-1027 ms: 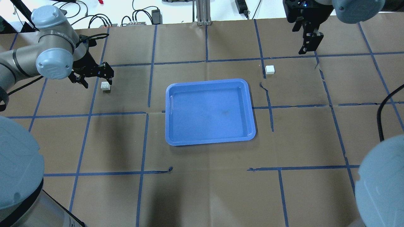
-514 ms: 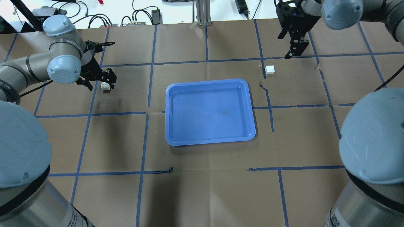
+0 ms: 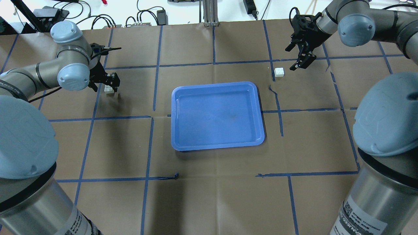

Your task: Assemble white blocks and place on blue tray

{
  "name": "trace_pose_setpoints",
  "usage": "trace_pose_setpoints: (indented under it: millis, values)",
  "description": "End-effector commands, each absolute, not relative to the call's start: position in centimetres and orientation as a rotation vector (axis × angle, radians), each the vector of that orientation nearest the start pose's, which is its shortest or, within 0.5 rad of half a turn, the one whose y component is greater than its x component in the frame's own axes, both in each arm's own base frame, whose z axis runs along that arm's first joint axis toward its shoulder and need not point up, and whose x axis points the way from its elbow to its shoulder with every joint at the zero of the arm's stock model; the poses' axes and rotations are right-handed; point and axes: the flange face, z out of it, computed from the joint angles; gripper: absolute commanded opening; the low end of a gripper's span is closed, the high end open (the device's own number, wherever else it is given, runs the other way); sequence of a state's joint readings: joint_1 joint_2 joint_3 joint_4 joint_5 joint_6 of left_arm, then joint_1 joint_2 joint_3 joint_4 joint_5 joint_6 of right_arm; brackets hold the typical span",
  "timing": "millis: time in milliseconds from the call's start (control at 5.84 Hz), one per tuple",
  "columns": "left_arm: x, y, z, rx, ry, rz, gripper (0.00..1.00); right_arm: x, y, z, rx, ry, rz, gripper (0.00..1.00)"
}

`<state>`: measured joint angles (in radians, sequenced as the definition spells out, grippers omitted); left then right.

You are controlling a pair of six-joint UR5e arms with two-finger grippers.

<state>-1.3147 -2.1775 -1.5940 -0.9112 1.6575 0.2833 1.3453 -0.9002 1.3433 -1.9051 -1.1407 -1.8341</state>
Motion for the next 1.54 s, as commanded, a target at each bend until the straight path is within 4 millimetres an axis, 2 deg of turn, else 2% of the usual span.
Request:
trace_pose_setpoints:
  millis: [0, 171, 342, 685, 856, 1027, 1198, 1369]
  values:
    - [4.8, -67.4, 18.4, 0.172, 3.041, -0.017, 0.52, 1.6, -72.6, 18.8, -2.007, 1.909, -0.535, 1.0]
    - [4.7, -67.4, 18.3, 0.167, 3.052, -0.02, 0.5, 1.6, -72.7, 17.5, -2.011, 1.89, -0.532, 1.0]
    - [4.4, -67.5, 18.5, 0.168, 3.076, -0.034, 0.41, 1.6, -72.7, 17.1, -2.027, 1.873, -0.533, 1.0]
    - [4.4, -67.5, 19.2, 0.173, 3.074, -0.051, 0.29, 1.6, -72.6, 16.8, -2.019, 1.872, -0.526, 0.99]
    - [4.3, -67.5, 20.1, 0.19, 3.067, -0.07, 0.25, 1.6, -72.7, 16.9, -2.022, 1.873, -0.529, 0.83]
    - [3.2, -66.3, 22.4, 0.311, 3.052, -0.082, 0.24, 1.6, -72.6, 16.9, -2.023, 1.874, -0.525, 0.65]
    - [-1.4, -65.3, 24.5, 0.591, 3.02, -0.038, 0.19, 1.6, -72.6, 16.8, -2.021, 1.872, -0.527, 0.54]
    - [-8.1, -64.0, 25.8, 0.922, 2.947, 0.007, 0.19, 1.6, -72.7, 16.9, -2.023, 1.873, -0.53, 0.46]
